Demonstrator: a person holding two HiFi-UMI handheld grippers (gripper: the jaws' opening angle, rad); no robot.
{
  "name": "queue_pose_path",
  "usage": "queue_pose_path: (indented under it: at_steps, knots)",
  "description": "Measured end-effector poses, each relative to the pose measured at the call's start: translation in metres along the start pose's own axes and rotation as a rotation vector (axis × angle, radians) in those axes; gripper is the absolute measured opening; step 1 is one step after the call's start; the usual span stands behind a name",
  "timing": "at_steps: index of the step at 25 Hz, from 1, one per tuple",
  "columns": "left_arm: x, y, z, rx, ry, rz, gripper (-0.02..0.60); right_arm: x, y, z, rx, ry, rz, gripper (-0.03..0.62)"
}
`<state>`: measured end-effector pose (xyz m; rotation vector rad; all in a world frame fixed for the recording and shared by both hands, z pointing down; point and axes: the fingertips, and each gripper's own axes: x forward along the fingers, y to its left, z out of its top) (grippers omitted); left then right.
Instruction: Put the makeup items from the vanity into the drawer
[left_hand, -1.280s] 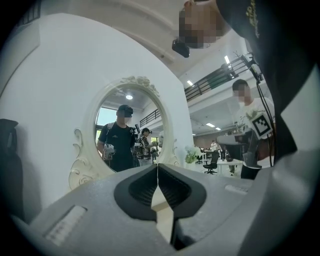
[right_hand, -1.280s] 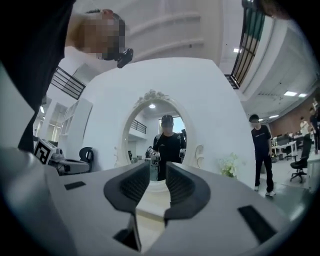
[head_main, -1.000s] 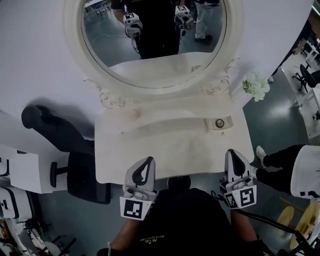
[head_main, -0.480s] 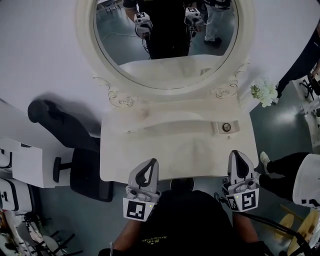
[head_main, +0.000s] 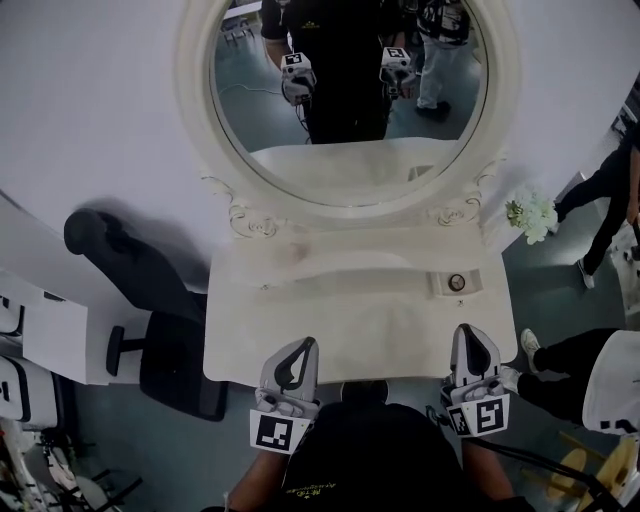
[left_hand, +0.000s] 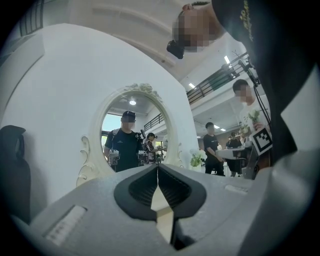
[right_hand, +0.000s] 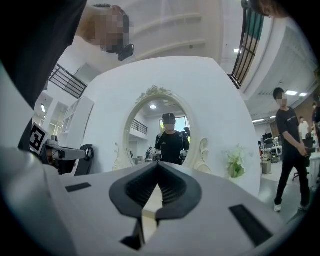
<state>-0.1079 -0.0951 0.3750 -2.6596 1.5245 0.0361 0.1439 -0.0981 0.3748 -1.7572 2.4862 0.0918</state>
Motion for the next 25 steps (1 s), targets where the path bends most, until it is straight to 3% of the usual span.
queue_pose_path:
  at_steps: [25]
  knots:
    - [0.0049, 0.0006, -0.0039, 0.011, 0.011, 0.007, 0.021, 0.0095, -0.0003, -0.0109, -0.011, 0.002, 0.027, -0.002]
